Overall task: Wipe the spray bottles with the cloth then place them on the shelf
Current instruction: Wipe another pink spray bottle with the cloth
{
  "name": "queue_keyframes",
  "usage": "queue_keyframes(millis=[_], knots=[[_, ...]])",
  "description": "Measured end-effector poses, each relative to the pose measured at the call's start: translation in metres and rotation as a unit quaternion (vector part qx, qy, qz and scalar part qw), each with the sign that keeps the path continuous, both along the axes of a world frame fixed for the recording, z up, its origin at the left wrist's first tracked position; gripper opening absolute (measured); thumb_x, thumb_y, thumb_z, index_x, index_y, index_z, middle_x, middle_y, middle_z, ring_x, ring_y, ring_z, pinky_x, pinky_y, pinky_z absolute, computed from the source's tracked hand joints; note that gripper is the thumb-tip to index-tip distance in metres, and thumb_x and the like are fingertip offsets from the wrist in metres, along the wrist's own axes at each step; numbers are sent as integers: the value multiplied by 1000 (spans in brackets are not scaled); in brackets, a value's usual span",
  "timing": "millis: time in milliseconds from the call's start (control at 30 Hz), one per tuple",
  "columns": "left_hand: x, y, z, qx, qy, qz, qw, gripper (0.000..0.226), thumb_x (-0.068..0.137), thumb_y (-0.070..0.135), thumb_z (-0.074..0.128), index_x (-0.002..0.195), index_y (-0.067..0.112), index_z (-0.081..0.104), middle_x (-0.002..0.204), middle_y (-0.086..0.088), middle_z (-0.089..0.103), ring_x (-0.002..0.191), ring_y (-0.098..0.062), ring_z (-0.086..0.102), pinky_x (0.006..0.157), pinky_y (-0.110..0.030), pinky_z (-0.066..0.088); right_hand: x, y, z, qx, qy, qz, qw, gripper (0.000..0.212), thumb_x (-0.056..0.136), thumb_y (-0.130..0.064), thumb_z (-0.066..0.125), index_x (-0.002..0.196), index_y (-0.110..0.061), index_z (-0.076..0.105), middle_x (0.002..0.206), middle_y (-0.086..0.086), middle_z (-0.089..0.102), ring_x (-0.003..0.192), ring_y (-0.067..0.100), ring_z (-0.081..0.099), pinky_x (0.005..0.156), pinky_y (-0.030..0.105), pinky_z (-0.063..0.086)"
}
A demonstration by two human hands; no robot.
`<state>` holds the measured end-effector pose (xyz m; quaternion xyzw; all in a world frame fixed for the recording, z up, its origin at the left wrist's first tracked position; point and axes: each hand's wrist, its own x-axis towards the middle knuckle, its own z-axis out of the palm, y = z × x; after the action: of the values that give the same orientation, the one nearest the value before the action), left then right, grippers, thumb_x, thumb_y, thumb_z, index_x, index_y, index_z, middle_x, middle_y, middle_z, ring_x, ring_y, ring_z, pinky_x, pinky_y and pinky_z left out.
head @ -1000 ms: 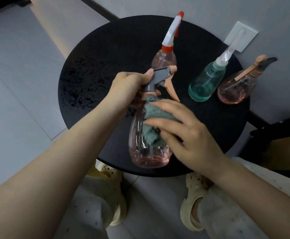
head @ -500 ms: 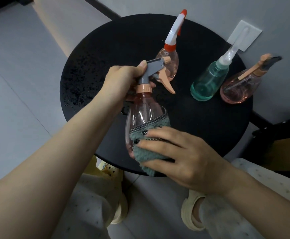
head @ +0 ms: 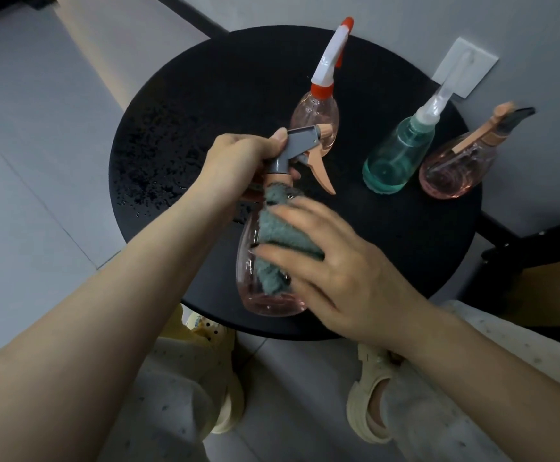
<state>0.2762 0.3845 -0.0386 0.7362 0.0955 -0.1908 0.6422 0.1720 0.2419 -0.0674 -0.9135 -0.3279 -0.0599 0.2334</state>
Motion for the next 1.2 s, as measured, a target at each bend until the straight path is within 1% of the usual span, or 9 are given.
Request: queue_keyframes(millis=[100,200,367,500,567,700,867,1000,1200], knots=[[0,1,1,-4,3,10,1000,28,90,31,58,89,7,71,76,-11,72,55,-12,63,46,-17,47,-5,0,-4,-71,-81,90,990,42,92,-13,49,133,-20,52,137,15,49,132,35,37,109,44,33],[0,-1,1,5,1,5,1000,28,90,32,58,91,8,71,75,-9,72,58,-12,64,48,-17,49,-8,-1,-6,-71,-89,126,985,40,99,-18,44,139,-19,43,136,9,53,132,28,38,115,38,26],[-1,-4,3,-2,6,-3,1000,28,90,34,58,85,11,71,75,-8,73,58,-14,65,49,-18,49,-1,-4,-3,9,-25,25,999,37,97,-19,47,131,-9,53,139,8,50,135,24,38,112,36,32],[-2,-5,3,-3,9,-12,1000,30,90,36,56,87,10,72,75,-5,73,56,-11,62,45,-13,43,4,-6,2,120,111,-82,983,48,96,-31,42,143,-19,37,150,-7,33,142,7,21,114,29,27],[-2,-4,2,-4,15,-12,1000,30,90,36,57,86,10,72,74,-4,73,55,-11,63,47,-14,43,4,-6,3,139,141,-78,977,54,95,-34,43,146,-21,31,153,-9,26,143,4,15,116,27,24],[1,-1,2,-16,22,10,1000,27,90,34,58,87,10,71,70,-6,72,57,-16,64,54,-23,48,-2,0,-1,7,28,43,999,50,92,-25,49,140,-12,42,149,6,37,143,23,21,117,34,20],[2,1,3,-11,7,7,1000,26,91,34,57,90,11,71,73,-5,73,61,-12,65,54,-22,51,-8,2,-11,-101,-78,153,980,42,89,-11,57,130,-10,55,140,6,50,136,28,35,116,41,22],[3,-1,3,-8,-1,1,1000,27,91,35,57,87,12,71,73,-5,73,61,-13,64,52,-21,50,-4,-1,-10,-71,-58,97,991,42,89,-8,53,131,-10,53,140,7,50,136,27,34,115,40,25],[-1,-4,2,-19,-2,-20,1000,29,91,35,56,85,12,73,76,-5,72,62,-16,63,52,-18,46,4,-3,-6,76,51,-55,994,44,95,-17,44,138,-14,45,147,2,40,142,19,26,116,36,24]])
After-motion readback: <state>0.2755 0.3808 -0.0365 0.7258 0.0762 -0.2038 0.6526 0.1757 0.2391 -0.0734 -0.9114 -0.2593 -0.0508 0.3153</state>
